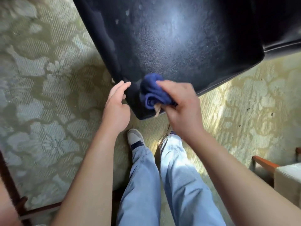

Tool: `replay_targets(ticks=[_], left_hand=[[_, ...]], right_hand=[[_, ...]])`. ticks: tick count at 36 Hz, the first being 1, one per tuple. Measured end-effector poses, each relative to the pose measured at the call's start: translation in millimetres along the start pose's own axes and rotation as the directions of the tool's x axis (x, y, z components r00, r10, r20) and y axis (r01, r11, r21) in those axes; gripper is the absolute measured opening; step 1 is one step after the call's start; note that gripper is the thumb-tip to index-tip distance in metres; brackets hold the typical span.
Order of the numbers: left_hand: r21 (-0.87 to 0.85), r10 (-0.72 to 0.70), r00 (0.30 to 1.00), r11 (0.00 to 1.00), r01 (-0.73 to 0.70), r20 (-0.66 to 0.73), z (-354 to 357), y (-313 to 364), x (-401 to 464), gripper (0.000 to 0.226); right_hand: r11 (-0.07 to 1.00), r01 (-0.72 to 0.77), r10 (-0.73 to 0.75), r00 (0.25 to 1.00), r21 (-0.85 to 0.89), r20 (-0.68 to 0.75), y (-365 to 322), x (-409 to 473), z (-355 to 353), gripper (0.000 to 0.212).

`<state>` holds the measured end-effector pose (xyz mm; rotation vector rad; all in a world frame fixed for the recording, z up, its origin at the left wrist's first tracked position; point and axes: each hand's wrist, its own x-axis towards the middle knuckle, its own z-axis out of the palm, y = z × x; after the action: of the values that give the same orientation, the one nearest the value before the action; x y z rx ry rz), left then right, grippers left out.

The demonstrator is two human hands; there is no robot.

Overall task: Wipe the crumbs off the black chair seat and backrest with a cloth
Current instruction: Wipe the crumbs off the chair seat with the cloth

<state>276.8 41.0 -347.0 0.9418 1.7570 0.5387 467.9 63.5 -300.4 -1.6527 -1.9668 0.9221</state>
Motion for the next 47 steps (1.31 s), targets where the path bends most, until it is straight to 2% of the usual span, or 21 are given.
replay_targets(ticks=[3,7,11,13,15,17,20,23,29,32,34,36,40,44,47], left_hand=[[-0.049,-0.051,0.999,0.997,0.051,-0.008,-5,1,6,0.079],[-0.162,-0.120,0.993,0.980,0.118,-0.004,-15,-2,20,0.072],[-0.256,-0.155,0.986,0.953,0.164,0.053,-18,-1,19,0.067],[-0.364,-0.162,0.984,0.914,0.177,0.074,-15,1,14,0.061],[-0.456,-0.185,0.981,0.869,0.193,0.062,-11,4,13,0.050],[-0.464,-0.196,0.979,0.864,0.197,0.052,-10,7,11,0.050],[-0.420,-0.180,0.981,0.886,0.194,0.073,-11,7,10,0.062],[-0.336,-0.154,0.984,0.925,0.176,0.091,-13,5,8,0.061],[-0.037,-0.070,0.996,0.997,0.072,0.055,-9,4,5,0.063],[0.033,-0.044,0.997,0.999,0.042,0.059,-8,5,6,0.066],[0.094,-0.048,0.997,0.995,0.043,0.053,-10,6,7,0.067],[0.154,-0.032,0.998,0.988,0.025,0.046,-10,7,7,0.067],[0.257,0.006,1.000,0.966,-0.008,0.009,-5,16,7,0.065],[0.371,0.053,0.994,0.928,-0.016,-0.091,8,33,8,0.057],[0.439,0.095,0.987,0.898,-0.030,-0.127,22,45,12,0.054]], right_hand=[[0.998,0.008,-0.011,0.999,-0.057,-0.044,0,47,-4,0.051],[0.997,0.022,-0.020,1.000,-0.080,0.023,-10,78,20,0.047],[0.990,0.055,-0.048,0.997,-0.130,0.061,-17,57,40,0.045],[0.986,0.064,-0.054,0.996,-0.154,0.073,-16,43,41,0.043],[0.977,0.098,-0.078,0.991,-0.191,0.111,-16,25,40,0.041],[0.967,0.143,-0.107,0.979,-0.212,0.173,-11,1,40,0.040],[0.955,0.182,-0.115,0.955,-0.236,0.272,0,-37,40,0.040],[0.950,0.200,-0.126,0.948,-0.239,0.291,8,-63,36,0.043],[0.960,0.219,-0.196,0.971,-0.175,0.137,-1,-48,33,0.051],[0.966,0.158,-0.156,0.987,-0.202,0.028,0,-19,33,0.053],[0.968,0.108,-0.106,0.994,-0.227,0.024,4,-11,32,0.054],[0.965,0.126,-0.115,0.992,-0.230,0.060,8,-16,29,0.055],[0.987,0.079,-0.066,0.993,-0.141,0.093,17,-31,10,0.057],[0.998,-0.052,0.048,0.992,-0.039,-0.119,26,-23,-25,0.043],[0.965,-0.263,0.245,0.911,-0.010,-0.332,55,-6,-46,0.046]])
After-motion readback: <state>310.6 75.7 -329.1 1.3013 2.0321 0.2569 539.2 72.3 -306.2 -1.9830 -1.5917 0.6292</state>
